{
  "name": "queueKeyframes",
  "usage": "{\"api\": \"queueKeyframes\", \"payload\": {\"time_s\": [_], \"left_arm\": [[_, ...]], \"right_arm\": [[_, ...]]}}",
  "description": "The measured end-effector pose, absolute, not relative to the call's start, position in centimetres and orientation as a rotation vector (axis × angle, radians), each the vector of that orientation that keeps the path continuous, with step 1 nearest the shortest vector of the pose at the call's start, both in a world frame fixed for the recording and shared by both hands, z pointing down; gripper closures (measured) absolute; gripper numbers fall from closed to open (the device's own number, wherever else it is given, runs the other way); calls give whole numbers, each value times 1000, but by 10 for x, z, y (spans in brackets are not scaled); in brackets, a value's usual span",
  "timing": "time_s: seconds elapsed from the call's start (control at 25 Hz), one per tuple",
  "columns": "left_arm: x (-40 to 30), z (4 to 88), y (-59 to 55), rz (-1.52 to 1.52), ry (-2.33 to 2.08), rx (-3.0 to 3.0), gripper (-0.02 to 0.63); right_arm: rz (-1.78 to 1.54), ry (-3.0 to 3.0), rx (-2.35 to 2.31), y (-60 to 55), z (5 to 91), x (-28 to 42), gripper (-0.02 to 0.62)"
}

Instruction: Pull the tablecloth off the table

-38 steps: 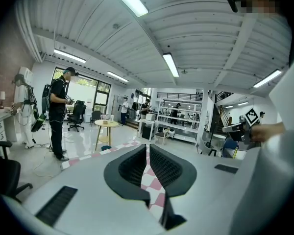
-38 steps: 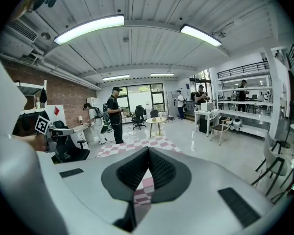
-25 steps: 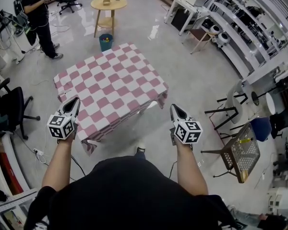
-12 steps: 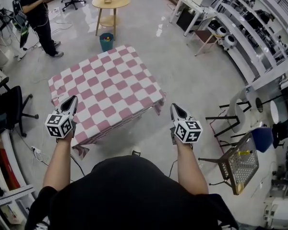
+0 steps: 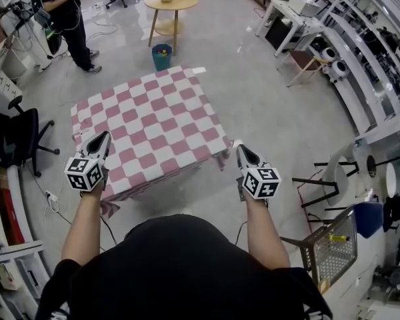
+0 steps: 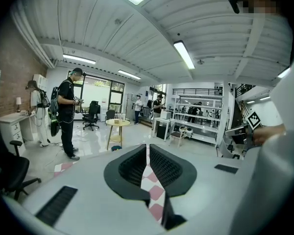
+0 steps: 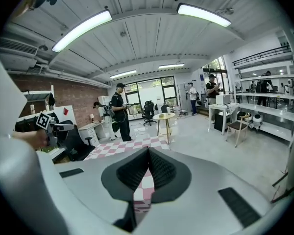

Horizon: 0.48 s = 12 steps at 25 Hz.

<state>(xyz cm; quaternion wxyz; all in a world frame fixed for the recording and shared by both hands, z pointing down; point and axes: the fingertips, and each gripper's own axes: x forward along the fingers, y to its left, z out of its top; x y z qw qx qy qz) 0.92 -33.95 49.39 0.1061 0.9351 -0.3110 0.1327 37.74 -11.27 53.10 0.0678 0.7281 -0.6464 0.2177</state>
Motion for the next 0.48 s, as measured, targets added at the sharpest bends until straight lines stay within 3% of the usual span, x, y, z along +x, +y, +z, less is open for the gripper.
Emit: {"api": "queueKeyframes", "payload": {"time_s": [0.48], "left_arm": [[5, 501, -339, 360, -1143, 2644, 566]], "right_arm": [[626, -2126, 2003, -176, 541, 406, 568]]}}
